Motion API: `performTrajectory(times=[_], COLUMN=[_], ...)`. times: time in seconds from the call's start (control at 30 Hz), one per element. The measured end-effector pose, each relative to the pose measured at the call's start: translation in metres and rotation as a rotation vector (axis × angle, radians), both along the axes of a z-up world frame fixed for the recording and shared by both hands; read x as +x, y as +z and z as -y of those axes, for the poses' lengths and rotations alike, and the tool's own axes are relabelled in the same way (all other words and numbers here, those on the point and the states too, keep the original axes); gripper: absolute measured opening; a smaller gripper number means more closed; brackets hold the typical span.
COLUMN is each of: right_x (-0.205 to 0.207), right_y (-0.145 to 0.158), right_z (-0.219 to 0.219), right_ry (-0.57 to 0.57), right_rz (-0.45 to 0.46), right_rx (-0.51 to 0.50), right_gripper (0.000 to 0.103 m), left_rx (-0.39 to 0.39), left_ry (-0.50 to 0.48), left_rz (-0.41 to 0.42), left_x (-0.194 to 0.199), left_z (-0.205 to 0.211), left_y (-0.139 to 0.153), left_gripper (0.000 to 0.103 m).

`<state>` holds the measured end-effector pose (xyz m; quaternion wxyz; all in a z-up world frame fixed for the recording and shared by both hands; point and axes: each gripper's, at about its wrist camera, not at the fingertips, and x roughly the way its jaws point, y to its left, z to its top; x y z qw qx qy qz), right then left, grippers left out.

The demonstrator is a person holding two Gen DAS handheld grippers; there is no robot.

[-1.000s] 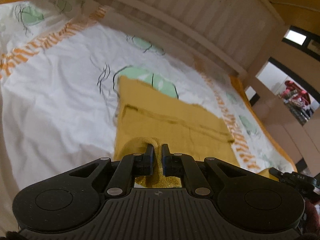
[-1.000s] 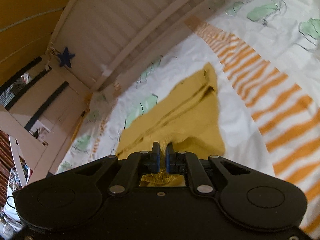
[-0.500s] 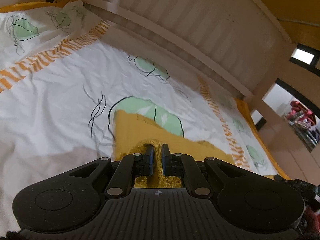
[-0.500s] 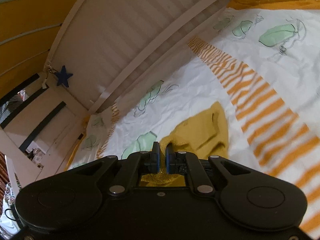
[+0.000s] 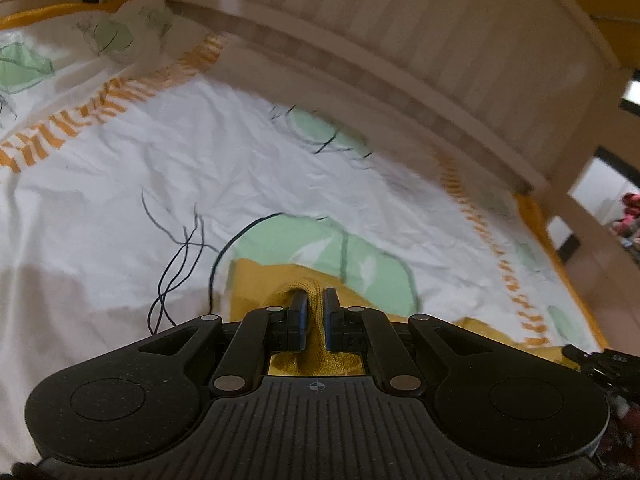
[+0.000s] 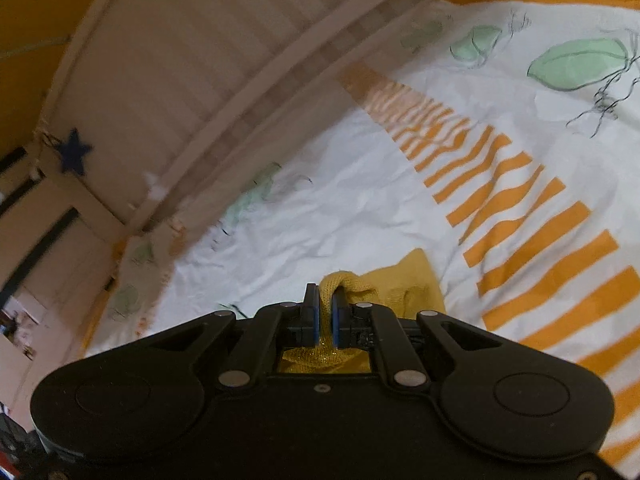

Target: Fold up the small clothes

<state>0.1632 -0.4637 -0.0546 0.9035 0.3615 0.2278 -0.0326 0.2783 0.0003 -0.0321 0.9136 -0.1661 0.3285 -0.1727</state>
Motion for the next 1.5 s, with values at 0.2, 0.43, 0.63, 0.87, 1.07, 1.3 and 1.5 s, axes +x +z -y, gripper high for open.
performTrajectory(times=[0.2,0.43,0.63,0.87,1.07,1.3,1.5], right_x=[0.026,0.027,0.013,0.0,0.0,0.027,0.068], right_y=[-0.02,-0.019,0.002,0.007,-0.013,-0.028,-0.026], right_z=[-0.001,-0.007,-0.026,-0.079,-0.122,-0.128,-0.116], right_ry=[-0.008,-0.024,-0.04,0.144,0.299,0.32,0.28], right_rz=[-0.071,-0.082,-0.05,-0.108,-0.18,-0.231,-0.25], right_rx=[-0.058,-0.164,-0.355,-0.577,-0.738,-0.747,-0.694], right_gripper=[0.02,0.028,0.073,0.073,0.072,0.072,0.072], left_rx=[0.059,0.148,0.263,0.408,0.438,0.404,0.374], left_ry=[0.082,0.084,-0.039,-0.195,-0.221,-0.189,-0.135], left_rz=[-0.022,0.009,0.022,0.039,-0.017,-0.058,-0.079], left_x=[0.03,0.036,0.003,-0.044,-0.04,-0.003,0.043], left_z=[0.002,0.001,0.024,0.053,0.058,0.058,0.058], left_y=[-0.022,-0.01,-0.001,-0.019,-0.042,-0.048,-0.047], left_gripper=[0.01,0.026,0.032,0.037,0.037,0.04,0.04])
